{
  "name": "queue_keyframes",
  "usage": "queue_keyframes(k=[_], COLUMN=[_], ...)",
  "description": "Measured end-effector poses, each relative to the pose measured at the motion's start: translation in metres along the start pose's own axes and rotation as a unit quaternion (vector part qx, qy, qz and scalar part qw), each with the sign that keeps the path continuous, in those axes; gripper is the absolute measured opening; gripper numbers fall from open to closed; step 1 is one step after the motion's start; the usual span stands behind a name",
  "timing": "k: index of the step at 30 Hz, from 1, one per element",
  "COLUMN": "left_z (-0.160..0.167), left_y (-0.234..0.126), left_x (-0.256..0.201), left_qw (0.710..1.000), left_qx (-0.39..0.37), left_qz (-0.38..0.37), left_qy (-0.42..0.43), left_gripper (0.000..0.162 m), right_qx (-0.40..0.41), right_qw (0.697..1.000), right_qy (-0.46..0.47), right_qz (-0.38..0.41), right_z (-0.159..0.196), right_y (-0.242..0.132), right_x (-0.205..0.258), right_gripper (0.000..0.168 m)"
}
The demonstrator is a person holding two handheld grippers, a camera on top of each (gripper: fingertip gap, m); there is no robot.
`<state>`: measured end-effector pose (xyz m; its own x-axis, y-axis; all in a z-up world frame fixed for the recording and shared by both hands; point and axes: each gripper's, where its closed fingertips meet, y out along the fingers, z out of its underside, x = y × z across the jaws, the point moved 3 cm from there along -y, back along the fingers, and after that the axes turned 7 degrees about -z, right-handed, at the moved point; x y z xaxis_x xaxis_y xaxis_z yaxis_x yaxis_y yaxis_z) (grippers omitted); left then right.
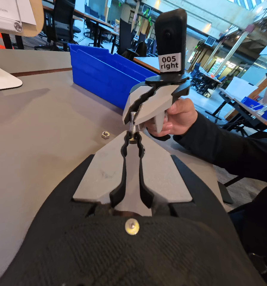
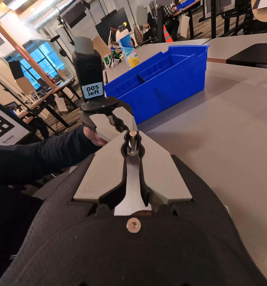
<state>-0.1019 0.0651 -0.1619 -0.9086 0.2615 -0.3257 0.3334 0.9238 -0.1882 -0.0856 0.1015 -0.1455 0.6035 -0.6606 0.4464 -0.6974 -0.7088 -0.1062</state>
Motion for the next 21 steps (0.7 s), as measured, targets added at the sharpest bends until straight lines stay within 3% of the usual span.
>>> queue_keyframes(k=[21], left_z=[0.0009], left_y=[0.0012], left_x=[-0.0049], left_qw=[1.000], left_qx=[0.002], left_qz=[0.008], left_qy=[0.016], left_gripper=[0.007], right_qx=[0.016], right_qw=[0.999], right_qy=[-0.042], right_qz=[0.018], right_z=[-0.0011], right_y=[0.0041], right_x=[0.0085], right_gripper=[0.006])
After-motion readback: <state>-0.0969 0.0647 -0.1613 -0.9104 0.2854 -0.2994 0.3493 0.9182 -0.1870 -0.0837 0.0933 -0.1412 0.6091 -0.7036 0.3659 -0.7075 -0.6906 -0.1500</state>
